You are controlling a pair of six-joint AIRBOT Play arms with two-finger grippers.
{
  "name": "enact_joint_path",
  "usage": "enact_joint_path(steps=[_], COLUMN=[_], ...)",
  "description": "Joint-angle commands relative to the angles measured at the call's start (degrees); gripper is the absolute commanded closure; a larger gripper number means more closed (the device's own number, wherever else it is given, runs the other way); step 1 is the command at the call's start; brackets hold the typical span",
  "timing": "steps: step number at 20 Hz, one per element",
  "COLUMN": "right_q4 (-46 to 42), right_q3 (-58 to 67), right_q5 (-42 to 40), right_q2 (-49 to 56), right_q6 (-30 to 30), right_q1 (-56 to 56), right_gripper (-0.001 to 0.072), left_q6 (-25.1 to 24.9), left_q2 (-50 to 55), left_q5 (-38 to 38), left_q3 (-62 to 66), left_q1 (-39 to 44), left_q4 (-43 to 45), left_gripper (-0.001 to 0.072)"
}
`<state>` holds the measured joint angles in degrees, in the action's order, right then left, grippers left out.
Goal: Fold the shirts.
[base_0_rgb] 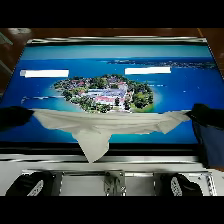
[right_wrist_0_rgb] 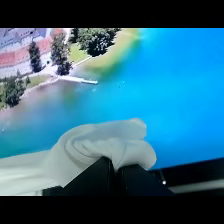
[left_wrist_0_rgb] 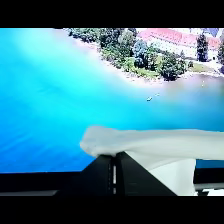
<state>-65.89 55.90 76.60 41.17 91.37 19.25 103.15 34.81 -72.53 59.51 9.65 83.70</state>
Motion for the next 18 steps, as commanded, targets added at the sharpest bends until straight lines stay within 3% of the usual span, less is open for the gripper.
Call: enact_joint_path(steps=[1,5,8,9,10,11,12,13,16,18], right_q4=[10.4,16.1,16.2,16.2,16.0,16.0,15.8,15.3,5.5,0.9], right_q3=[-5.6,-5.6,-5.6,-5.6,-5.6,-5.6,-5.4,-4.9,-3.1,-3.2], right_q5=[-20.5,-40.0,-48.5,-50.1,-51.9,-52.1,-51.0,-47.7,-30.5,-16.3], right_q2=[9.8,24.6,33.6,35.8,37.2,37.5,36.8,35.4,30.1,28.2], right_q6=[0.1,-0.2,-0.5,-0.5,-0.5,-0.6,-2.2,-5.2,-8.2,-9.8], right_q1=[-0.1,-4.7,-10.9,-12.7,-14.0,-14.4,-14.2,-12.8,-5.0,1.9], right_gripper=[0.0648,0.0648,0.0647,0.0611,0.0481,0.0243,0.0144,0.0142,0.0142,0.0143], left_q6=[3.7,4.2,7.8,7.7,7.7,7.7,7.6,6.2,-9.7,-17.6], left_q2=[6.6,20.0,30.3,33.3,36.0,37.4,38.0,37.7,35.4,33.2], left_q5=[20.2,39.2,44.1,43.8,43.3,42.6,40.5,36.5,17.4,5.7], left_q3=[-8.5,-8.4,-8.4,-8.4,-8.4,-8.4,-8.1,-7.4,-4.9,-6.4], left_q1=[-0.2,-0.5,-0.5,-0.5,-0.5,-0.7,-1.5,-3.0,-12.2,-18.8], left_q4=[-3.6,-3.9,-8.6,-11.4,-14.8,-17.1,-17.9,-17.7,-17.8,-18.3], left_gripper=[0.0669,0.0668,0.0666,0.0642,0.0493,0.0258,0.0068,0.0053,0.0059,0.0061])
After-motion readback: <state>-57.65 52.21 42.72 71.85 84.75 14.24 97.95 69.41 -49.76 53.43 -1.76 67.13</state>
